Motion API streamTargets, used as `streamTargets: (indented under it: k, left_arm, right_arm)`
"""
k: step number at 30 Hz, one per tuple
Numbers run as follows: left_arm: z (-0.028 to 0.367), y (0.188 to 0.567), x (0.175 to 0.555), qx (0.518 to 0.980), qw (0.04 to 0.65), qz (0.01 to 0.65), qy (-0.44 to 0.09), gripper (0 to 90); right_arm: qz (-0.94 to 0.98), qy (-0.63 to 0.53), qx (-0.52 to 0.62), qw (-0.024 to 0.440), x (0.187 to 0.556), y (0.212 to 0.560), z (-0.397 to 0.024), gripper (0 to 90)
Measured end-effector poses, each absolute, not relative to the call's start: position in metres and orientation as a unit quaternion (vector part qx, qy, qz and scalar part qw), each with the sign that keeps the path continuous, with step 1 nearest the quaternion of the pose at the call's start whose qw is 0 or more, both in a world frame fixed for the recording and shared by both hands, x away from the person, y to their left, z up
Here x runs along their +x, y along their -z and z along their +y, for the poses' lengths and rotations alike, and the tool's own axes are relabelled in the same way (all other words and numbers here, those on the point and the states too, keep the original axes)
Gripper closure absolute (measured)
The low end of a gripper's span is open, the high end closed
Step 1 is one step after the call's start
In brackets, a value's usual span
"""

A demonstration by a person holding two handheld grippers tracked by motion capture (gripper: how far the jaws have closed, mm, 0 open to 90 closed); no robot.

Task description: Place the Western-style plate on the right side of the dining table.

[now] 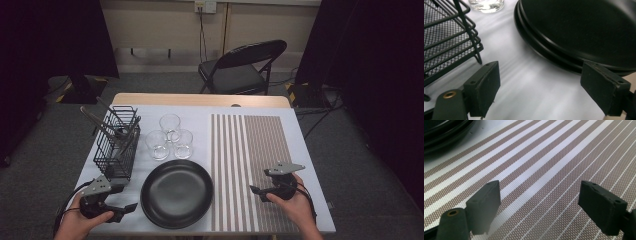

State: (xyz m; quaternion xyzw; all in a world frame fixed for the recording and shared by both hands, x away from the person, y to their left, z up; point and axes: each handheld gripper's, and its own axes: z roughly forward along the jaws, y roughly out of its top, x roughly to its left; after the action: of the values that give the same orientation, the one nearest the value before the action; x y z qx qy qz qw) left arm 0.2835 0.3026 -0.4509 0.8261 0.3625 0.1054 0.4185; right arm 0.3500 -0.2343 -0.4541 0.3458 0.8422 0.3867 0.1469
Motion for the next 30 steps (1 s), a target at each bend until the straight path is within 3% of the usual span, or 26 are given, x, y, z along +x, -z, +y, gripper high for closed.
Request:
streamTargets:
  k: [30]
  left_arm:
    - [0.286,0.428,0.272,0.824,0.441,0.347,-0.081,18.0]
  right_arm:
    - [0.849,-0.390,0.330,0.134,0.353,0.439,-0.207,16.2]
